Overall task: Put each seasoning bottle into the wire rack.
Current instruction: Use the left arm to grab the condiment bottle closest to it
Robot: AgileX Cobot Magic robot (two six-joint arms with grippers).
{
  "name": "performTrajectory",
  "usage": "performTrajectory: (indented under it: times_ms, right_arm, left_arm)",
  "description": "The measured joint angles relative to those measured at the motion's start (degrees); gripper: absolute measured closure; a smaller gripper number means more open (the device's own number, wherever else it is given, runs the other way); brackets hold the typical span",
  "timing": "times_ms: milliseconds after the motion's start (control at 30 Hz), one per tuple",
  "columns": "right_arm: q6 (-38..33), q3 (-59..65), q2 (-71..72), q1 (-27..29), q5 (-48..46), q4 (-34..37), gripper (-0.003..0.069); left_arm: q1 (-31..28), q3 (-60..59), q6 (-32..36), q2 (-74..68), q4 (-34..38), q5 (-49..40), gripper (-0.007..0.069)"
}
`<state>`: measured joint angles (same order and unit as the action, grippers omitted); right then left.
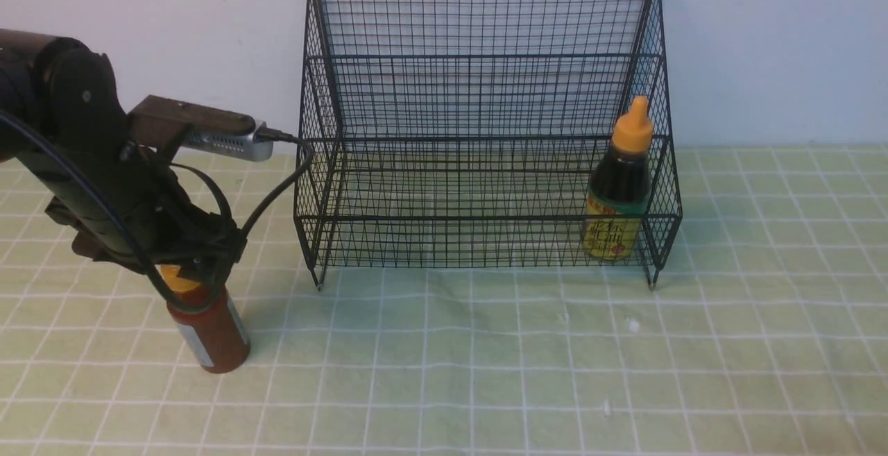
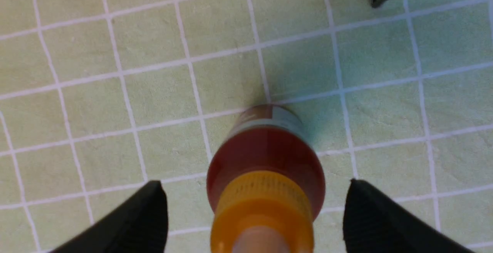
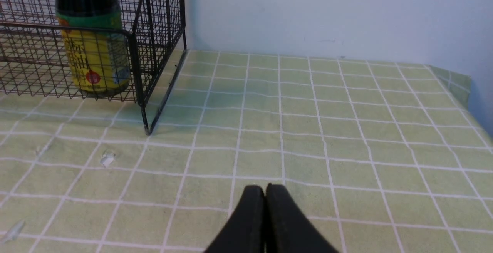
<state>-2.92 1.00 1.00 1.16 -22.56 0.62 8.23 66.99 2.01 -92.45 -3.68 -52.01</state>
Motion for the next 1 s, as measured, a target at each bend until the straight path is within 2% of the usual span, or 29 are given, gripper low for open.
performTrajectory:
  times_ms: [333, 400, 533, 767, 1000]
  right_arm:
    - [-0.29, 0.00, 0.00, 0.00, 0.00, 0.00, 0.0671]
    - [-0.35, 0.00, 0.00, 0.00, 0.00, 0.00, 0.0671]
    - [-0.54, 0.00, 0.00, 0.00, 0.00, 0.00, 0.0671]
    - [-0.65, 0.00, 0.00, 0.00, 0.00, -0.06, 0.0671]
    - [-0.65, 0.00, 0.00, 0.00, 0.05, -0.06, 0.0671]
  left_arm:
    - [0.00, 0.00, -0.49, -2.05, 0.00, 1.71, 0.0085]
    - [0.00, 0.00, -0.49, -2.49, 0.00, 1.76, 0.0147]
    - [0.00, 0.10, -0.63, -2.56, 0.24, 1.57, 0.0328]
    - [0.00, 2.54, -0.99, -1.86, 2.57, -2.48, 0.0337]
    - [0.00, 12.42, -0.99, 5.01, 5.91, -7.91, 0.0337]
